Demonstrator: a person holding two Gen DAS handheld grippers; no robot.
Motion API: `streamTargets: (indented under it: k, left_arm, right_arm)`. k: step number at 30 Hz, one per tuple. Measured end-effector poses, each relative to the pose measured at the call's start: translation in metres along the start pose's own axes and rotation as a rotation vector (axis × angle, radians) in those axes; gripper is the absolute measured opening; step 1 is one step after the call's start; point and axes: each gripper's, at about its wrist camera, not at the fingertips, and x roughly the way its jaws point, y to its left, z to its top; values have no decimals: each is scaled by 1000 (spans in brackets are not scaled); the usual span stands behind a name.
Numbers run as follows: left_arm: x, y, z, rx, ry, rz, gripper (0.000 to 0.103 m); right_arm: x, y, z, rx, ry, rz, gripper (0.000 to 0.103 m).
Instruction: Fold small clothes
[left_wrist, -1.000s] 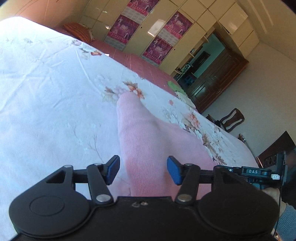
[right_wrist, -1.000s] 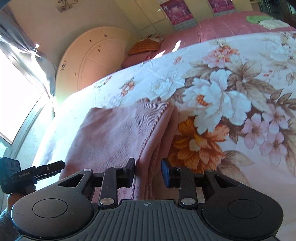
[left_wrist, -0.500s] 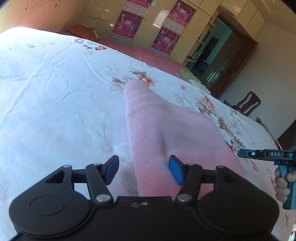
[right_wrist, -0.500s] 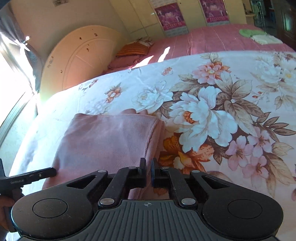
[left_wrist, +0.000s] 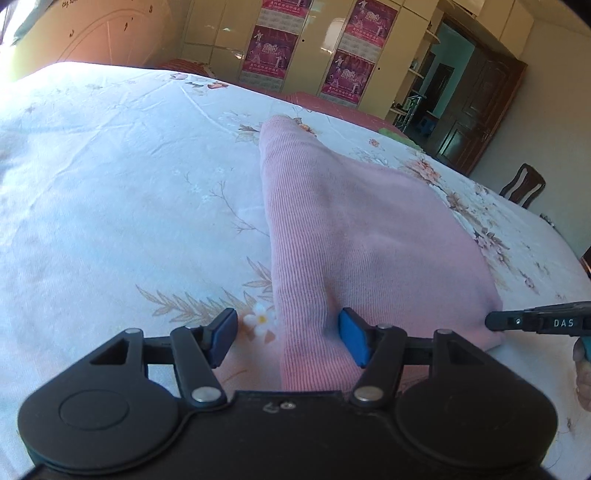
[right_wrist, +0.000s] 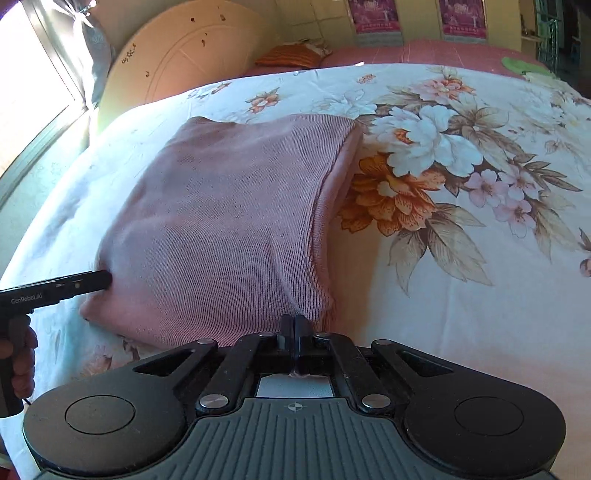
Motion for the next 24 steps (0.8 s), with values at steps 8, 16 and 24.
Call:
streamTargets:
  k: [8,16,24]
  left_arm:
    - [-15,-15,-20,8,-16,80,62]
    - [-106,-55,-49,28,-137,174,76]
    - [-226,-114,-111,120,-223,85,4]
  right_arm:
    - [-7,-5,-8,121,-43,-2,0]
    - [-99,27,-48,226,-237,-77,103]
    - [-218,79,-131,146,-352,-91,103]
